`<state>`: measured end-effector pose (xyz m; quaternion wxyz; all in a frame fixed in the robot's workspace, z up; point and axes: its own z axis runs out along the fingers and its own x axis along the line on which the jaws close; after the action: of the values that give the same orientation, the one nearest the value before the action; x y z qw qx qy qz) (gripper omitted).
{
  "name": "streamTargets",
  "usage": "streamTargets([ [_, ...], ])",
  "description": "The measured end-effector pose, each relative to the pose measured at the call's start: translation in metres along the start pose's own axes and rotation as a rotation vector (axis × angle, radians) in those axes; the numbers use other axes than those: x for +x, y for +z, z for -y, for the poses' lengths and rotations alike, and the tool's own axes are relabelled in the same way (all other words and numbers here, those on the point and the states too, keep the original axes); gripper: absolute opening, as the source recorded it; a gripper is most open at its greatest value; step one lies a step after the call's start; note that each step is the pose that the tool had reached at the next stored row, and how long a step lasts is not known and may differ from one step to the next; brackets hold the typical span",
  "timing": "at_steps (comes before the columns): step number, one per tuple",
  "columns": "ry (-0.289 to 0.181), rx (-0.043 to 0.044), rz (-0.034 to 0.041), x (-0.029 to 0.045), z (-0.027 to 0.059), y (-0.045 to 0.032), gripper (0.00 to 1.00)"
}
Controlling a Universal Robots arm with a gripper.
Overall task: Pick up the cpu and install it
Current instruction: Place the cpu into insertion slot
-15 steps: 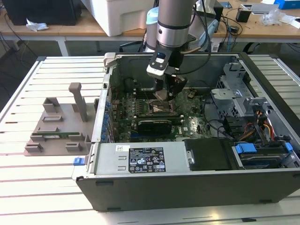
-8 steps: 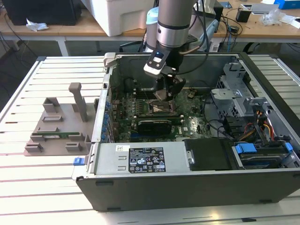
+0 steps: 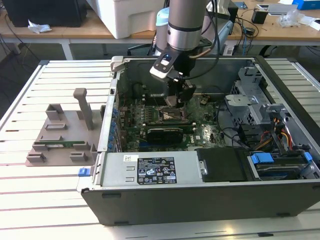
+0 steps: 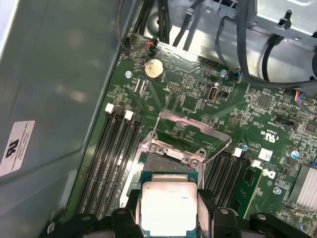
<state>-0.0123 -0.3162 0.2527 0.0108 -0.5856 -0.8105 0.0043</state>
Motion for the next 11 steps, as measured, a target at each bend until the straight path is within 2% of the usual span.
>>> streamTargets([
  [7,0.063,-0.0007,-0.0011,-0.0001,-0.0001,0.0,0.54],
  [11,0.116,-0.0014,-0.0021,-0.0001,-0.0003,0.0,0.54],
])
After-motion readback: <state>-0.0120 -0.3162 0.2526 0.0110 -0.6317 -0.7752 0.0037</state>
